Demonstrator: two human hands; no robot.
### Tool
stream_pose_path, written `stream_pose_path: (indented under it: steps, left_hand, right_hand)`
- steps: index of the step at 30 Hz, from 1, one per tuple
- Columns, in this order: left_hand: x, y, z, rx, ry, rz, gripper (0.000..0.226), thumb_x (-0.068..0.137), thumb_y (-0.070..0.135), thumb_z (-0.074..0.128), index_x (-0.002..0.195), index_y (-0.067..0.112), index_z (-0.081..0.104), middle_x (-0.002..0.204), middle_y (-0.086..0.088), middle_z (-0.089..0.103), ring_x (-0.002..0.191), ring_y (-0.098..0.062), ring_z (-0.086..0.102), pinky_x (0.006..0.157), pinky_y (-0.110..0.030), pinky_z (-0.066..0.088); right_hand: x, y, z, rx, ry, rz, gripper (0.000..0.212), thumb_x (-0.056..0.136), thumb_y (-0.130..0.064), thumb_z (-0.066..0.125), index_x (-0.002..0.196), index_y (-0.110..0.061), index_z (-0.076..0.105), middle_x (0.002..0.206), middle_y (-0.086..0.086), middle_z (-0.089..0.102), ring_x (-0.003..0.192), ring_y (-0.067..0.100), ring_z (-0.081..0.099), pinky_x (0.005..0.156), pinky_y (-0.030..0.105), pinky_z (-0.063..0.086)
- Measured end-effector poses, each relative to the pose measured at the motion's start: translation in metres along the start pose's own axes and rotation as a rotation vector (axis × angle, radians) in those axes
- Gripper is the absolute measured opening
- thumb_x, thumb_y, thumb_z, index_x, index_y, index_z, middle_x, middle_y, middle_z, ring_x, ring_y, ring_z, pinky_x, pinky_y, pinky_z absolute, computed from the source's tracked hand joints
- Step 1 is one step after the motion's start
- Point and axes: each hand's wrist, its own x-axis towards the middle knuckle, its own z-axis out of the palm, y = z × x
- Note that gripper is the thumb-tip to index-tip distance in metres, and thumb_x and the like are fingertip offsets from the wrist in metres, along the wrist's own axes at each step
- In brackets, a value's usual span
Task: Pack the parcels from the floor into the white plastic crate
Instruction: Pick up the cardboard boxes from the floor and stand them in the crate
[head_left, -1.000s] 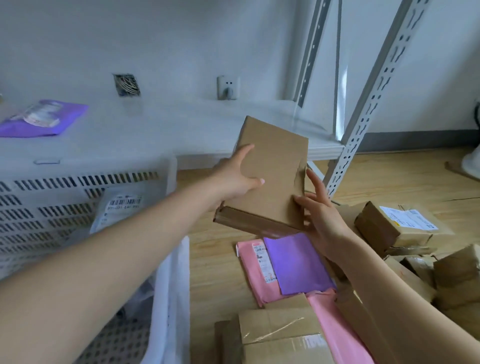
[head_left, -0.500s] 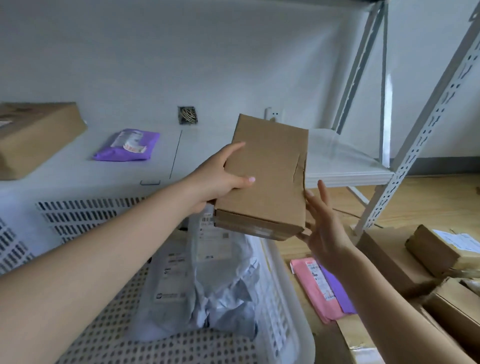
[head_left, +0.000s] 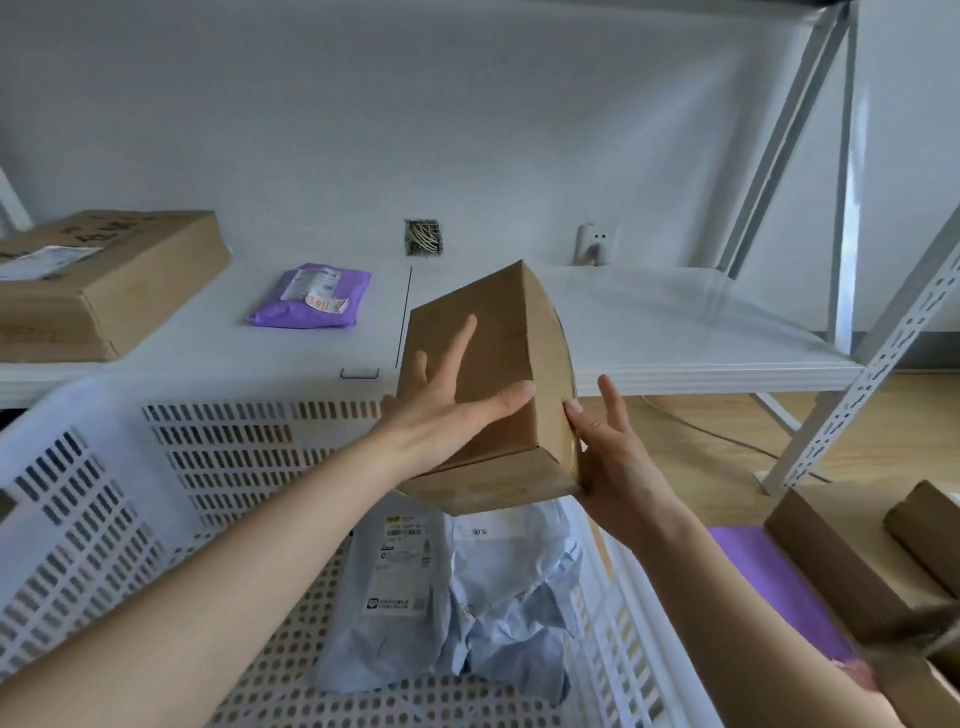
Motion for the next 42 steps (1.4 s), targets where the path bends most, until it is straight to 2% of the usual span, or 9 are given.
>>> stream_pose_path:
  steps: [7, 11, 15, 21, 24, 27, 31, 37, 42]
  left_hand:
    - [0.000, -0.003, 0.011, -0.115, 0.202, 0.247, 0.109, 0.068, 0.047, 0.076, 0.131, 0.065, -0.011, 0.156, 0.006, 0.012, 0.141, -0.016, 0.020, 0.104, -0.031, 0.027]
    - [-0.003, -0.010, 0.004, -0.021, 0.250, 0.368, 0.099, 0.070, 0.041, 0.076, 0.121, 0.076, -0.002, 0.154, 0.012, 0.018, 0.137, -0.006, 0.022, 0.098, -0.026, 0.025]
    - [-0.005, -0.008, 0.002, -0.108, 0.207, 0.413, 0.089, 0.068, 0.052, 0.073, 0.123, 0.076, 0.007, 0.143, 0.031, 0.019, 0.128, 0.008, 0.017, 0.098, -0.025, 0.022]
    - [-0.008, -0.016, -0.001, -0.112, 0.321, 0.362, 0.065, 0.076, 0.056, 0.060, 0.109, 0.083, 0.011, 0.151, 0.010, 0.010, 0.133, -0.003, 0.017, 0.098, -0.027, 0.023]
    - [-0.006, -0.021, -0.001, -0.126, 0.366, 0.340, 0.051, 0.089, 0.042, 0.045, 0.107, 0.082, 0.019, 0.150, 0.006, 0.012, 0.138, -0.006, 0.017, 0.102, -0.026, 0.020]
    - [0.000, -0.028, -0.005, -0.061, 0.302, 0.181, 0.055, 0.076, 0.064, 0.035, 0.117, 0.081, 0.003, 0.143, -0.002, 0.027, 0.129, -0.021, 0.034, 0.095, -0.033, 0.028]
    - [0.005, -0.049, -0.019, -0.104, 0.290, 0.159, 0.087, 0.080, 0.040, 0.063, 0.135, 0.063, 0.000, 0.142, -0.003, 0.038, 0.127, -0.020, 0.039, 0.102, -0.038, 0.033]
    - [0.005, -0.093, -0.051, -0.146, 0.281, 0.150, 0.076, 0.089, 0.014, 0.056, 0.115, 0.077, 0.021, 0.104, 0.009, 0.047, 0.097, -0.008, 0.045, 0.086, -0.030, 0.035]
    - [0.005, -0.150, -0.059, -0.121, 0.192, -0.024, 0.058, 0.091, 0.009, 0.054, 0.130, 0.050, 0.042, 0.146, 0.014, 0.037, 0.130, -0.004, 0.032, 0.099, -0.022, 0.023]
  right_hand:
    - [0.005, 0.025, 0.012, -0.015, 0.029, -0.042, 0.052, 0.095, -0.018, 0.047, 0.134, -0.048, 0.030, 0.096, -0.016, 0.072, 0.092, 0.020, 0.068, 0.086, 0.043, 0.049]
    - [0.002, 0.028, 0.017, -0.095, 0.019, -0.073, 0.062, 0.089, -0.013, 0.056, 0.134, -0.046, 0.029, 0.115, -0.006, 0.067, 0.099, 0.018, 0.067, 0.085, 0.039, 0.052]
    - [0.003, 0.033, 0.022, -0.111, 0.032, -0.021, 0.069, 0.092, -0.029, 0.054, 0.145, -0.036, 0.010, 0.140, -0.001, 0.047, 0.122, 0.021, 0.052, 0.107, 0.049, 0.035]
    - [0.008, 0.024, 0.017, -0.265, 0.078, -0.022, 0.116, 0.053, -0.051, 0.075, 0.141, -0.047, -0.001, 0.112, -0.002, 0.061, 0.096, 0.010, 0.066, 0.083, 0.037, 0.051]
    - [0.010, 0.027, 0.014, -0.310, 0.152, -0.090, 0.105, 0.054, -0.042, 0.079, 0.134, -0.055, 0.012, 0.119, 0.010, 0.055, 0.104, 0.022, 0.062, 0.091, 0.045, 0.050]
    - [0.009, 0.031, 0.016, -0.357, 0.181, -0.145, 0.083, 0.071, -0.026, 0.077, 0.125, -0.059, 0.023, 0.111, 0.003, 0.050, 0.105, 0.021, 0.058, 0.089, 0.040, 0.051]
    - [0.011, 0.032, 0.025, -0.447, 0.094, -0.195, 0.064, 0.082, -0.018, 0.067, 0.113, -0.062, 0.032, 0.110, -0.006, 0.050, 0.098, 0.008, 0.058, 0.069, 0.020, 0.051]
    - [0.015, 0.051, 0.054, -0.754, -0.121, -0.076, 0.061, 0.091, -0.017, 0.055, 0.133, -0.053, 0.028, 0.133, -0.002, 0.038, 0.120, 0.017, 0.046, 0.105, 0.039, 0.039]
    - [0.032, 0.084, 0.075, -1.273, -0.244, 0.001, 0.066, 0.092, -0.032, 0.047, 0.146, -0.036, 0.009, 0.134, 0.014, 0.038, 0.119, 0.028, 0.044, 0.093, 0.026, 0.032]
